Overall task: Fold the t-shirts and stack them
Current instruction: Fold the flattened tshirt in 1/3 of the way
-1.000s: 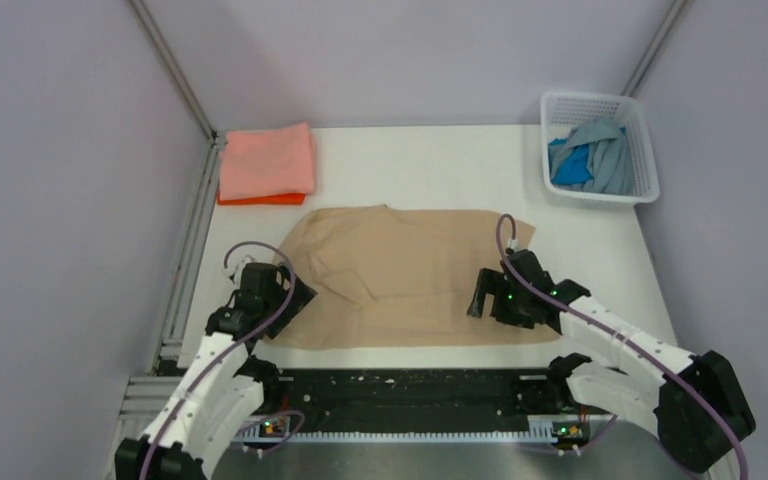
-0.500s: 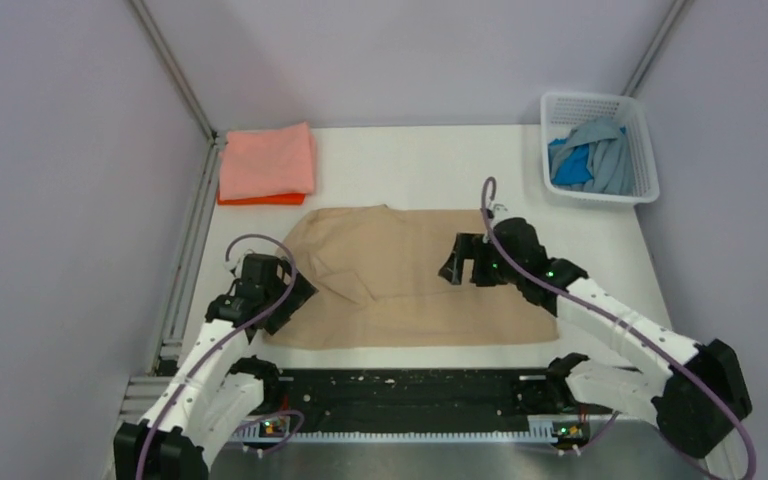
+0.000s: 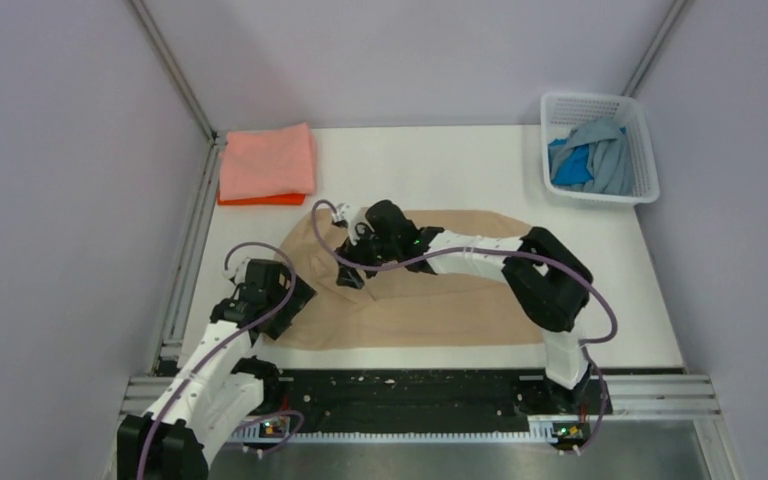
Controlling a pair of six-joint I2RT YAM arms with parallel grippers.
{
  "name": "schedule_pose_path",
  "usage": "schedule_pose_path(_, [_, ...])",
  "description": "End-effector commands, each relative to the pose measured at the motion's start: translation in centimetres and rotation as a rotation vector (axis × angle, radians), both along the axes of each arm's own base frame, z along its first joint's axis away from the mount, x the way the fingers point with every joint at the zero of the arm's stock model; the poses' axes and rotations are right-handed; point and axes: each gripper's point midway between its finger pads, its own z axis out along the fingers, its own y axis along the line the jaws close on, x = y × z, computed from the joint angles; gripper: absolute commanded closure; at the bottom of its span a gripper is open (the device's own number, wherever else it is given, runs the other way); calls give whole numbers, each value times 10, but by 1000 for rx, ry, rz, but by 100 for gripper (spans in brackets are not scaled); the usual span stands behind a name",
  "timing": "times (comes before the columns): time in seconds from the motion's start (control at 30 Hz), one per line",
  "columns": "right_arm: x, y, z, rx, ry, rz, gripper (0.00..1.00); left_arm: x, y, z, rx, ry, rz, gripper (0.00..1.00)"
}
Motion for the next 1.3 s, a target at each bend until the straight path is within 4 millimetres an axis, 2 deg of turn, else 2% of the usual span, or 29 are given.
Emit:
schedule_pose_path(0.0, [-10,42,0,20,-190,311,31,-6,9,-7,7,19,86,1])
schedule_pose_path(0.07, [-13,49,-9,32,-234,414,33,-9,12,-8,17,23,104,1])
schedule_pose_path(0.23, [-9,56,-35,2,-307,530,33,-15,16,-14,31,41,124,1])
schedule_pose_path(0.4, [-3,61,-48,-34,-315,563,36,-19,17,-19,34,63,133,1])
schedule_pose_path(0.57, [0,58,-52,-50,-316,547,62,-26,22,-24,53,91,146,1])
schedule_pose_path(0.67, [7,55,-46,-59,-328,492,67,-29,23,-25,58,97,150,1])
schedule_pose_path(0.73, [16,52,-38,-59,-342,440,79,-29,24,-25,60,96,153,1])
schedule_pose_path(0.77, [20,50,-34,-59,-346,415,81,-30,25,-25,65,97,156,1])
schedule_pose_path(0.9, [32,42,-10,-34,-384,299,82,-32,28,-25,80,103,167,1])
schedule_pose_path(1.07, [49,23,-6,-104,-380,129,90,-34,29,-25,83,110,170,1])
schedule_pose_path(1.2, [54,11,-8,-136,-348,27,89,-35,30,-25,86,108,172,1])
schedule_pose_path(1.27, [62,3,-9,-163,-340,-50,79,-35,30,-25,86,111,173,1])
